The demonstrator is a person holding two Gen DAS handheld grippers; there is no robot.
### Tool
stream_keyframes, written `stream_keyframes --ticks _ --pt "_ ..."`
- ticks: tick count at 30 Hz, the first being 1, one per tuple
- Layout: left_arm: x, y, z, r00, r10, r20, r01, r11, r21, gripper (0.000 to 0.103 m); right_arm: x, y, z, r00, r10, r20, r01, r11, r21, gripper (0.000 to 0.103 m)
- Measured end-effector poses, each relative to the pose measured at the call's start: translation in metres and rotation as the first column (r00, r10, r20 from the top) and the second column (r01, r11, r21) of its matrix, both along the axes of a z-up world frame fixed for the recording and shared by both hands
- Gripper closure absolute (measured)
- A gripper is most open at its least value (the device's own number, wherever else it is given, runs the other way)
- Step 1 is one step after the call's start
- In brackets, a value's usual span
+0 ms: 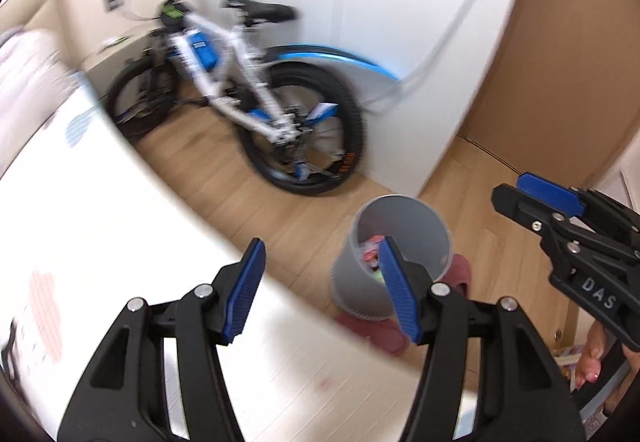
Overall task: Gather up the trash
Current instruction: 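Move both open tools back over the tissue and black bag on the bed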
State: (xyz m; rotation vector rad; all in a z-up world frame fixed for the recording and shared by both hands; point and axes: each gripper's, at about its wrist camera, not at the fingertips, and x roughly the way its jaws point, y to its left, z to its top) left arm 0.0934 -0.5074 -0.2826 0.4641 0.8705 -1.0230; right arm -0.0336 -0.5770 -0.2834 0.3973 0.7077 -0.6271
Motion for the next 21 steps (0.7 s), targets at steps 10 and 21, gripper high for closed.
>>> stream_keyframes --ticks 10,21 --pt "0.037 0.193 0.046 0.934 0.346 0.093 -0.346 0.938 -0.018 0.043 0.077 0.149 0.040 0.947 0.320 0.041 -0.319 0.947 -0.036 0.064" --pt "0.068 0.407 0.062 0.739 0.662 0.122 -0.664 0.747 -0.031 0.044 0.153 0.338 0.061 0.781 0.623 0.048 -0.620 0.782 -0.057 0.064"
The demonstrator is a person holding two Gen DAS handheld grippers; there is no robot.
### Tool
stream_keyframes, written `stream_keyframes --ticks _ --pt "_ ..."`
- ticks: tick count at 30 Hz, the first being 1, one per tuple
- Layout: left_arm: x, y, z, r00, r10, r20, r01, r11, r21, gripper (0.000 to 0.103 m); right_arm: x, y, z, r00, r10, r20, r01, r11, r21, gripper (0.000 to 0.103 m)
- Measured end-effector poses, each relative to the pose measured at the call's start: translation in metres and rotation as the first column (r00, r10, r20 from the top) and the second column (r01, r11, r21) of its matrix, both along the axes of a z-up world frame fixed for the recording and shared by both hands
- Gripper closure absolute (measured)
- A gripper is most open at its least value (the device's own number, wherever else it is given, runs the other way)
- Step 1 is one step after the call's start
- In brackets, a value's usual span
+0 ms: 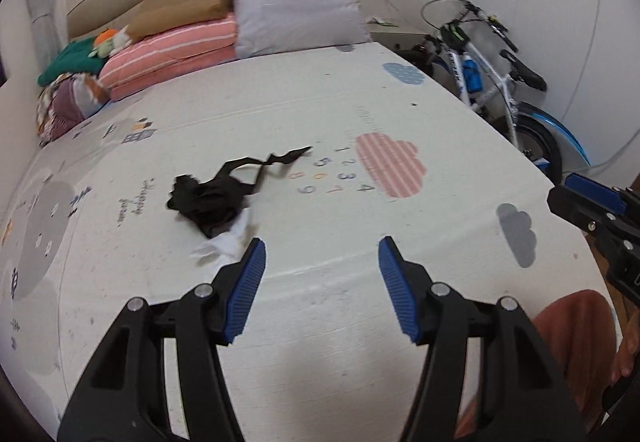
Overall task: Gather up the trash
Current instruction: 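Move both open tools back over the tissue and black bag on the bed, then grasp the white tissue with the left tool while the right tool grasps the black mesh bag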
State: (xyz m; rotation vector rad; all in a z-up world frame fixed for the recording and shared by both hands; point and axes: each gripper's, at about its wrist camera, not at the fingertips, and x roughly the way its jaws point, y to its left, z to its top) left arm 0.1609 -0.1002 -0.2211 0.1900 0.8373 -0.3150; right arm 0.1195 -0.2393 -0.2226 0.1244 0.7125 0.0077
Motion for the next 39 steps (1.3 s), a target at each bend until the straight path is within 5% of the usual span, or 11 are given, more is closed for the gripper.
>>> stream_keyframes --ticks 11,30,34,39 --pt "0.018 0.089 -0.014 0.987 0.162 -0.007 -0.162 0.986 -0.033 0.044 0.056 0.104 -0.008 0.982 0.188 -0.034 -0.189 0.982 -0.022 0.064" --pt "0.081 0.081 -0.119 0.976 0.127 -0.174 -0.132 0.991 -0.016 0.044 0.136 0.121 -0.099 0.959 0.215 -0.183 -0.216 0.976 0.012 0.063" --pt "0.086 0.082 -0.136 0.969 0.129 -0.212 -0.128 0.992 0.020 0.072 0.138 0.122 -0.102 0.958 0.218 -0.186 -0.221 0.975 0.007 0.064" --pt "0.087 0.087 -0.138 0.965 0.154 -0.211 -0.148 0.988 0.042 0.088 0.139 0.121 -0.103 0.957 0.218 -0.190 -0.220 0.975 0.010 0.064"
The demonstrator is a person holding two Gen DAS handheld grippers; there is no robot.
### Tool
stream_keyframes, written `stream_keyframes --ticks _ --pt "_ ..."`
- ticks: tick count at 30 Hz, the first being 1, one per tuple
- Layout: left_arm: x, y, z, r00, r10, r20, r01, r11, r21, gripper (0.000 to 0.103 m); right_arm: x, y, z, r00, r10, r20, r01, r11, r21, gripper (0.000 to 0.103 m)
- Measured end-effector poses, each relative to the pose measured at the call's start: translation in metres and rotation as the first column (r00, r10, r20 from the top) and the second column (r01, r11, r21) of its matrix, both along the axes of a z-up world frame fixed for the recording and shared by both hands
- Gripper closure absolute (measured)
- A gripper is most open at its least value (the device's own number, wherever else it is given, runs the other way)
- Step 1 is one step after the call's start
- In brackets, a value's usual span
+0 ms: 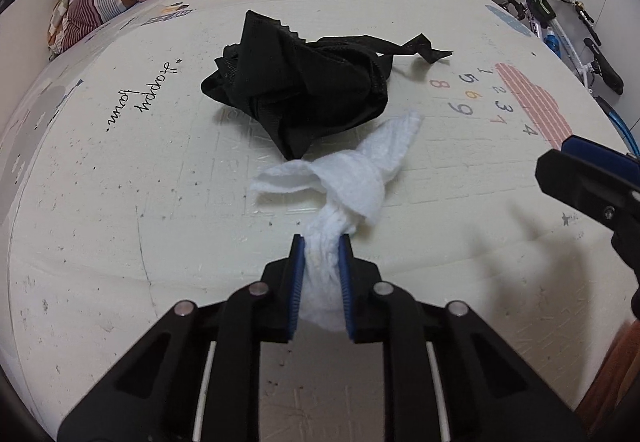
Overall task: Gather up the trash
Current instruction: 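Grasp the white tissue with the left tool while the right tool grasps the black mesh bag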
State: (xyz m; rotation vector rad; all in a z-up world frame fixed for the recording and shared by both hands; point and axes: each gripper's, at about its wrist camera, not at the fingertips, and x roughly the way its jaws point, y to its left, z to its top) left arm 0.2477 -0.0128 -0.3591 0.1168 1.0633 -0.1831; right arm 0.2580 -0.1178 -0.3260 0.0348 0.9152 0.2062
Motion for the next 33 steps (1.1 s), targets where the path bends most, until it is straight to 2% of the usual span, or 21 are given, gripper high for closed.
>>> stream_keyframes --ticks 3,15,17,18,19,25,28,33 --pt "-0.002 0.001 0.006 1.000 0.006 0.020 -0.006 1.000 0.009 0.093 -0.002 0.000 0.001 1.000 0.001 0.007 -0.001 1.000 0.002 0.064" --pt "-0.015 0.024 0.063 0.981 0.068 0.180 -0.069 0.998 -0.002 0.094 -0.002 0.011 0.012 0.998 0.006 0.056 -0.007 1.000 0.013 0.063" --pt "-0.015 0.035 0.070 0.974 0.102 0.205 -0.105 0.994 0.005 0.094 0.001 0.019 0.015 0.998 0.017 0.067 -0.017 1.000 0.005 0.055" --pt "-0.015 0.041 0.072 0.970 0.122 0.212 -0.126 0.992 0.003 0.094 0.002 0.024 0.016 0.997 0.021 0.079 -0.021 1.000 0.002 0.045" --pt "-0.013 0.048 0.072 0.966 0.146 0.213 -0.149 0.989 -0.002 0.094 0.002 0.027 0.017 0.995 0.024 0.093 -0.024 1.000 -0.002 0.040" --pt "0.002 0.074 0.064 0.949 0.257 0.183 -0.258 0.966 -0.022 0.094 0.025 0.053 0.011 0.991 0.058 0.117 -0.058 0.998 -0.008 0.034" --pt "0.005 0.077 0.059 0.946 0.277 0.171 -0.277 0.961 -0.027 0.094 0.044 0.064 0.004 0.990 0.077 0.120 -0.081 0.996 0.026 0.034" --pt "0.011 0.078 0.050 0.946 0.286 0.151 -0.285 0.958 -0.026 0.094 0.074 0.083 -0.015 0.989 0.104 0.105 -0.105 0.994 0.004 0.034"
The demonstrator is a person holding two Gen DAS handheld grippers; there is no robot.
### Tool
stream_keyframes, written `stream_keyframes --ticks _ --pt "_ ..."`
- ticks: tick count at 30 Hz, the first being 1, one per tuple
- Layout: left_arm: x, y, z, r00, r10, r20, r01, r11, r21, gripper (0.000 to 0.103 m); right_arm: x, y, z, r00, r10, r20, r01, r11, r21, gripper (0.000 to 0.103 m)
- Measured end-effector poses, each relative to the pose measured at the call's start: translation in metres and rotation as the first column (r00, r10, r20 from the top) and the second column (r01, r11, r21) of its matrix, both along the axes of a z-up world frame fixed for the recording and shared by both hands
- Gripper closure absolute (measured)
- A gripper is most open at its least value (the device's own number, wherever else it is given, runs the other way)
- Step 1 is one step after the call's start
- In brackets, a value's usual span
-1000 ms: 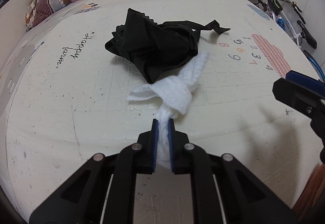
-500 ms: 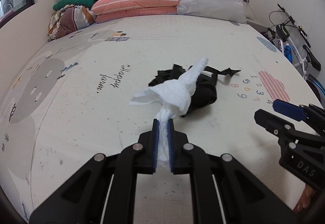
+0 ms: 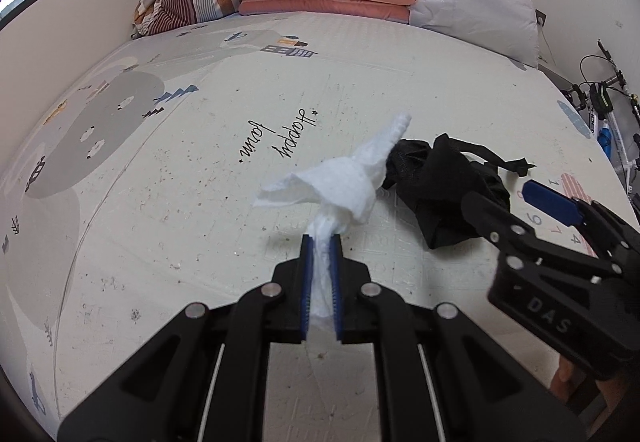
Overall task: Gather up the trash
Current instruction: 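Grasp the white tissue with the left tool while the right tool grasps the black mesh bag, then carry the white tissue and black mesh bag with both tools to the grey bin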
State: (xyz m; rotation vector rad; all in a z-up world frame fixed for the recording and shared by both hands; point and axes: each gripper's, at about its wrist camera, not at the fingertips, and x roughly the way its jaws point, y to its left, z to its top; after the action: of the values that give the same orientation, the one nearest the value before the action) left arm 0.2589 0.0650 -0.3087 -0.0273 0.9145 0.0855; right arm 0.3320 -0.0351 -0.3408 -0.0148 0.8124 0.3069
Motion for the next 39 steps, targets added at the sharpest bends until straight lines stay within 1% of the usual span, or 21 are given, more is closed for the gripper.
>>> stream_keyframes --ticks 3,4,5,6,7,9,12,17,21,24,28,30,33,37,39 --pt "0.002 -0.001 -0.006 1.000 0.001 -0.012 -0.001 1.000 -0.005 0.094 0.012 0.007 -0.015 0.999 0.020 -0.026 -0.020 1.000 -0.019 0.034" --pt "0.002 -0.002 -0.007 1.000 -0.002 -0.016 0.002 1.000 -0.003 0.094 0.013 0.009 -0.018 0.999 0.028 -0.024 -0.029 0.999 -0.033 0.035" --pt "0.003 -0.004 -0.009 1.000 -0.005 -0.017 0.005 1.000 0.001 0.094 0.013 0.011 -0.019 0.999 0.041 -0.016 -0.042 0.998 -0.046 0.039" --pt "0.003 -0.006 -0.010 1.000 -0.008 -0.020 0.008 1.000 0.004 0.094 0.012 0.012 -0.020 0.998 0.054 -0.013 -0.054 0.997 -0.046 0.050" --pt "0.003 -0.007 -0.011 1.000 -0.010 -0.021 0.010 1.000 0.004 0.094 0.012 0.012 -0.020 0.998 0.063 -0.014 -0.064 0.997 -0.039 0.064" --pt "0.003 -0.009 -0.010 1.000 -0.014 -0.019 0.014 1.000 0.003 0.094 0.010 0.011 -0.018 0.998 0.069 -0.015 -0.069 0.997 -0.024 0.067" --pt "0.001 -0.009 -0.006 1.000 -0.014 -0.006 0.014 1.000 0.005 0.094 0.003 0.012 -0.007 0.997 0.072 0.022 -0.072 0.997 -0.036 0.068" --pt "-0.004 -0.006 0.004 1.000 0.001 0.018 -0.001 1.000 0.006 0.094 -0.017 0.006 0.022 0.995 0.066 0.079 -0.064 0.998 -0.029 0.068" --pt "-0.013 -0.006 0.017 0.999 0.010 0.044 -0.010 1.000 0.001 0.094 -0.036 -0.006 0.043 0.994 0.041 0.098 -0.039 0.999 -0.022 0.068" --pt "-0.026 -0.011 0.029 0.998 0.005 0.067 -0.006 1.000 0.010 0.094 -0.053 -0.017 0.055 0.994 0.016 0.104 -0.014 1.000 -0.019 0.068" --pt "-0.048 -0.022 0.043 0.996 -0.025 0.085 0.022 0.999 0.030 0.094 -0.083 -0.035 0.067 0.994 -0.021 0.106 0.022 1.000 -0.005 0.068" --pt "-0.060 -0.032 0.050 0.995 -0.049 0.092 0.044 0.998 0.051 0.094 -0.104 -0.047 0.072 0.994 -0.037 0.103 0.037 0.999 -0.001 0.068" --pt "-0.080 -0.048 0.062 0.990 -0.088 0.111 0.082 0.995 0.061 0.094 -0.136 -0.065 0.080 0.993 -0.062 0.105 0.063 0.998 -0.002 0.068" --pt "-0.109 -0.069 0.073 0.984 -0.131 0.124 0.128 0.991 0.039 0.094 -0.174 -0.090 0.094 0.988 -0.103 0.116 0.105 0.994 -0.009 0.068" --pt "-0.123 -0.080 0.076 0.979 -0.158 0.127 0.153 0.987 0.042 0.094 -0.192 -0.105 0.102 0.983 -0.129 0.127 0.131 0.991 -0.007 0.068"
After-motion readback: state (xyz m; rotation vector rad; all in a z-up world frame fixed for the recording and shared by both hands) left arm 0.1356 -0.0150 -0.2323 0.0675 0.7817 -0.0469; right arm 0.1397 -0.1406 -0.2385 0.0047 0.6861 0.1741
